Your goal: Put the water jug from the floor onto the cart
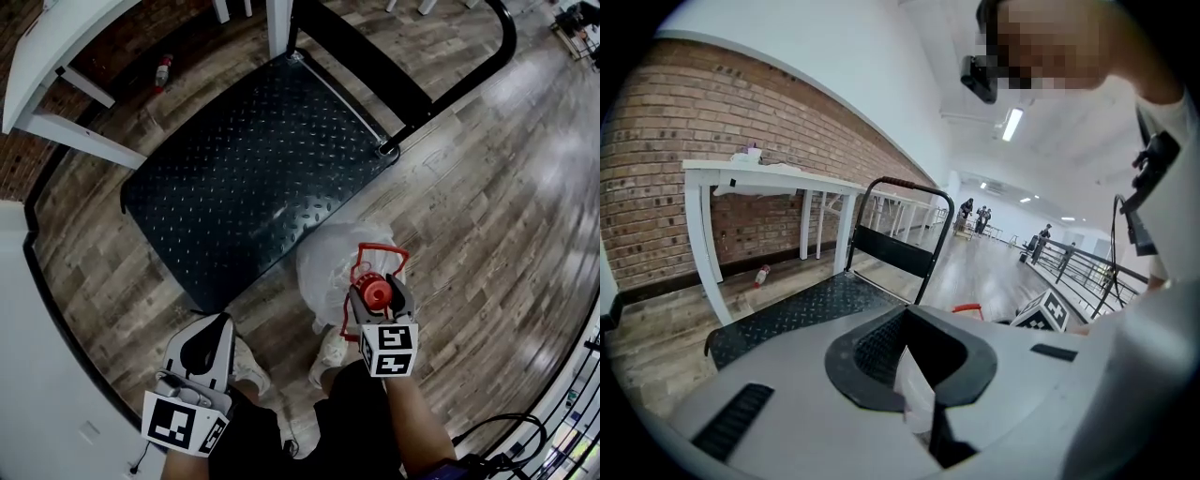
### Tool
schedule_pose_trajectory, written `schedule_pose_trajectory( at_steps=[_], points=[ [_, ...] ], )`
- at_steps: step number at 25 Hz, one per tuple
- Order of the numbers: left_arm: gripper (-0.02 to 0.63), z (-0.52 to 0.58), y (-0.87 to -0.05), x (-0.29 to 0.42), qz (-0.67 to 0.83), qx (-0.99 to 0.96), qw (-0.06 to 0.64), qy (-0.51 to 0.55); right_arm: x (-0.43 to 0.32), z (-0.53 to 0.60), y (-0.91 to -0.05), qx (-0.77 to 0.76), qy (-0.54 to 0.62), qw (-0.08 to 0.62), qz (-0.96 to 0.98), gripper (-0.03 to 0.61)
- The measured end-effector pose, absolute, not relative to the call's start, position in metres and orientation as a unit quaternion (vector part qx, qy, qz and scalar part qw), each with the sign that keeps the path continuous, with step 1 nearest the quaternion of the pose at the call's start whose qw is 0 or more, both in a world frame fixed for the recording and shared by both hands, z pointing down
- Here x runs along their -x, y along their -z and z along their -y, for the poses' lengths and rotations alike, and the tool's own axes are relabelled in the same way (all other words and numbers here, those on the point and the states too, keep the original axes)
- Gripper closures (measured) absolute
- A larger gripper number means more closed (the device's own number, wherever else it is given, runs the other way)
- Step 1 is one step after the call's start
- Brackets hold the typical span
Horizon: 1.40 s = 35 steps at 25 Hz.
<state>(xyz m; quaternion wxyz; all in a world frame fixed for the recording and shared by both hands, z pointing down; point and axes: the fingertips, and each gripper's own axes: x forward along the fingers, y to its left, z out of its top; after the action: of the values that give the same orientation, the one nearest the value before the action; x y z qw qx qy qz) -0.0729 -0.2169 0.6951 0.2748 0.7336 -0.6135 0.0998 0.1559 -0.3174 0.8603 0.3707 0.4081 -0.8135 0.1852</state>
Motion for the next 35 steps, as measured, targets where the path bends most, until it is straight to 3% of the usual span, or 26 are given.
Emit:
schedule_pose_trajectory(
  at_steps=[18,35],
  points=[
    [0.615,0.186,-0.545,0.142,0.661,-0.706,0.248,-0.06,-0.12,0.326,-0.645,-0.415,-0.162,0.342,0.828,0.262],
    [0.615,0.139,-0.453,0.241,0.71,-0.67,0.218,0.008,-0.008,0.324,-0.517,-0.37,-0.155,0.339,0.851,0.262]
  ],
)
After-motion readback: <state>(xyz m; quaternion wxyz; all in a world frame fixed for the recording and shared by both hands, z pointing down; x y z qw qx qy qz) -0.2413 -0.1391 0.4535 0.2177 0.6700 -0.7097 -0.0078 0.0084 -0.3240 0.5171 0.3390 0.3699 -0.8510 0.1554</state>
